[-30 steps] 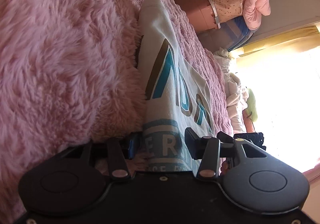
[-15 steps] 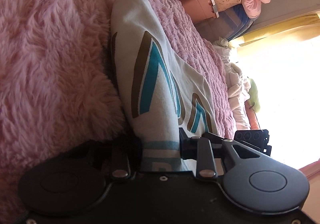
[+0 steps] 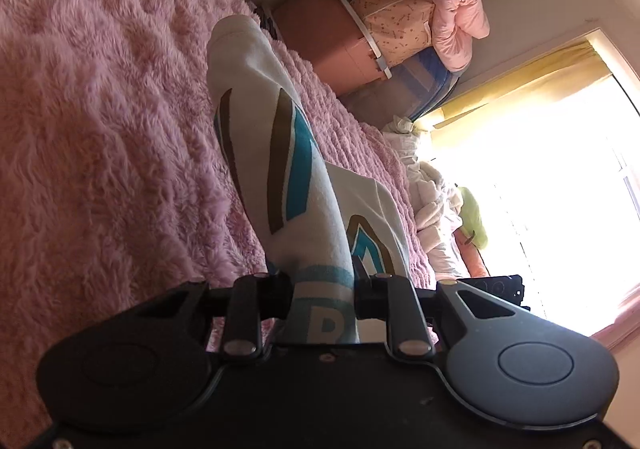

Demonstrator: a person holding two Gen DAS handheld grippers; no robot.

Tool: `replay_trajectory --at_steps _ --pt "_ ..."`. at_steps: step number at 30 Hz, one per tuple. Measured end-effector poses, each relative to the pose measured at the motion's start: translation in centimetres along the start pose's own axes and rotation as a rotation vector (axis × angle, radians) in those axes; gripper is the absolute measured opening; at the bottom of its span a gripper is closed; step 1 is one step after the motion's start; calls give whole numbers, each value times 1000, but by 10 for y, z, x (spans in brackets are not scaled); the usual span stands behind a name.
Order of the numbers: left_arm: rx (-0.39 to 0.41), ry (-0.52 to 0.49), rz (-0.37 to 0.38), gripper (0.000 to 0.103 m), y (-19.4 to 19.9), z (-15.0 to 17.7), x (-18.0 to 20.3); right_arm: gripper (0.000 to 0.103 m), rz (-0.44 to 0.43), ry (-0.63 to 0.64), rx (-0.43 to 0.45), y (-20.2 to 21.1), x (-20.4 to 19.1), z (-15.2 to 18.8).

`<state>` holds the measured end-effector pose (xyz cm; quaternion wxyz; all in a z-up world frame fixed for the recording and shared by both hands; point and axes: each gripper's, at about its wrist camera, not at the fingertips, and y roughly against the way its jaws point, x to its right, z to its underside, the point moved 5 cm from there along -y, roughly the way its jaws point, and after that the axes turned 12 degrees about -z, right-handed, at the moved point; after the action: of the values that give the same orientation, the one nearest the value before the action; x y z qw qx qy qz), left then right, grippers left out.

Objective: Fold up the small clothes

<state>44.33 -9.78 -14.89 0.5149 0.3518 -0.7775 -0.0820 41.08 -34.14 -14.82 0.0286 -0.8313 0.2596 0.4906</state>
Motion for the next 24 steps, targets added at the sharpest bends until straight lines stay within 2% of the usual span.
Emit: replay_trajectory --at_steps 6,12,17,21,24 --pt "95 -16 -47 22 91 -4 -11 39 -90 53 -28 -47 -58 5" --pt "140 49 -79 22 160 19 -56 39 -134 64 -76 -104 -93 28" --pt "130 96 -88 22 179 45 -93 39 -124 32 -121 -130 -98 58" --pt "111 118 -94 22 174 66 -131 39 -88 4 -143 -144 -86 81" --pt "80 176 -126 22 160 80 -160 38 -52 -20 -148 -151 -67 98"
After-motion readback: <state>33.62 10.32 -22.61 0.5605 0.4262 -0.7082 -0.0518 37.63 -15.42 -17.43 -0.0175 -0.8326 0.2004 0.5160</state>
